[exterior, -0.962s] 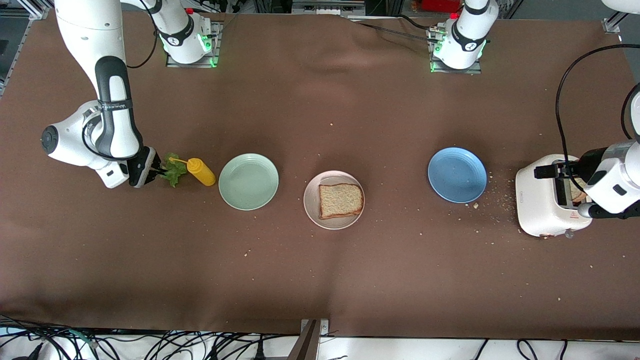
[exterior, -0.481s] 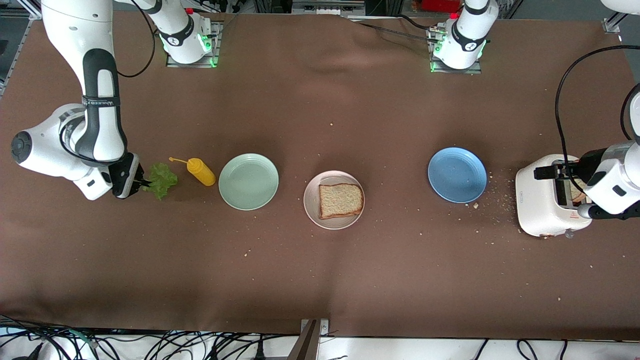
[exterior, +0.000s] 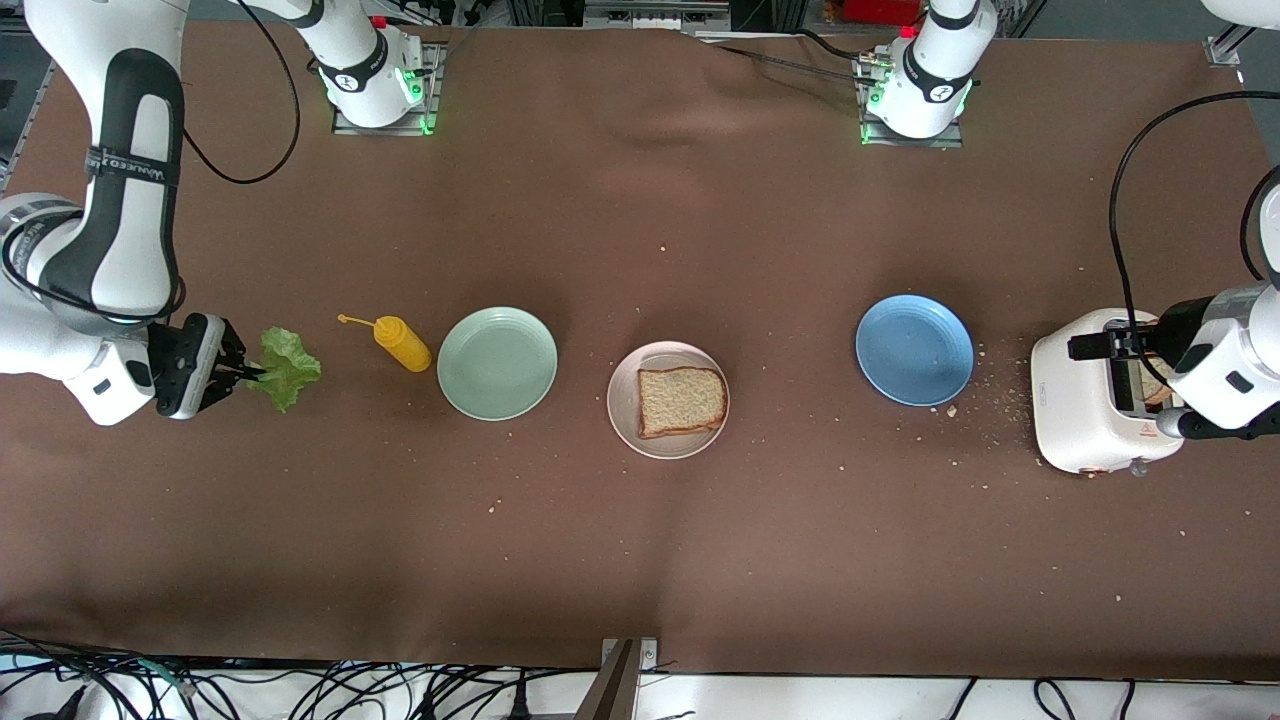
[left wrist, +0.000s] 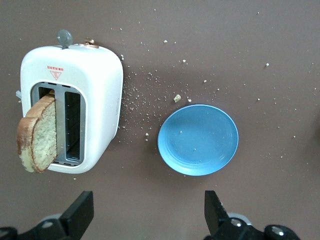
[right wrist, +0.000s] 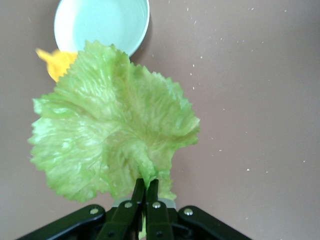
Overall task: Make sandwich in beige plate with both arms
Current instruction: 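Lay the lettuce on the bread with the right gripper and release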
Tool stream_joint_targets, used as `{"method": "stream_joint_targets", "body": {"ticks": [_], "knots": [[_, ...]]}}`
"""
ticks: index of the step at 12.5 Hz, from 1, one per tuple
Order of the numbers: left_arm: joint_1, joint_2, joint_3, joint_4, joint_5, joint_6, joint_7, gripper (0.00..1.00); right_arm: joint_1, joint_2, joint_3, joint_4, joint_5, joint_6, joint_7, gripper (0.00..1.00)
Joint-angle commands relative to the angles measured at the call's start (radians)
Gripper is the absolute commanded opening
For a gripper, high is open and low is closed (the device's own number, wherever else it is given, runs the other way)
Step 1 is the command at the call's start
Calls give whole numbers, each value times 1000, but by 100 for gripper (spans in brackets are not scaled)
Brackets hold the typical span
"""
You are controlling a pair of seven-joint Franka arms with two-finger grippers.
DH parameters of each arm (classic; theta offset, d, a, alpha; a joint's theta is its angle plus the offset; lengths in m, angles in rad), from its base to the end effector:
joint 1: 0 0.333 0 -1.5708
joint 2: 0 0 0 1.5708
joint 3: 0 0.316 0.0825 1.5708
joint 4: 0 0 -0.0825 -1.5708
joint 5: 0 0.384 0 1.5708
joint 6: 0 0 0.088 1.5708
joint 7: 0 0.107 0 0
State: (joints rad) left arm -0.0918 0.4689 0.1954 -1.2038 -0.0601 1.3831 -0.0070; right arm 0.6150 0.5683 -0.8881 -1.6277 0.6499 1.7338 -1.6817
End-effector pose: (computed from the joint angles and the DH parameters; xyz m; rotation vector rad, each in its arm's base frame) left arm 0.6589 0.0329 0.4970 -3.0904 -0.1540 0.4399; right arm 0.6435 -0.0446 0.3674 -2.3135 -1.6676 -0.0415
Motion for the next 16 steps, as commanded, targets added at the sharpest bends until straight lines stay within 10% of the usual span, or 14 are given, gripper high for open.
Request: {"method": "stream_joint_targets", "body": {"ticks": [1,8,16], "knots": [[-2,-9,-1,-6,13,8,-11,98,14,5,8,113,-27,-153,234,0],[-3,-10,-2,-6,14,7,-11,98,329,25,40,137,83,-25,1001,0],[-5,-9,-4,-10,19,8,-11,98,583,250,262,135,70,689,1642,0]]}}
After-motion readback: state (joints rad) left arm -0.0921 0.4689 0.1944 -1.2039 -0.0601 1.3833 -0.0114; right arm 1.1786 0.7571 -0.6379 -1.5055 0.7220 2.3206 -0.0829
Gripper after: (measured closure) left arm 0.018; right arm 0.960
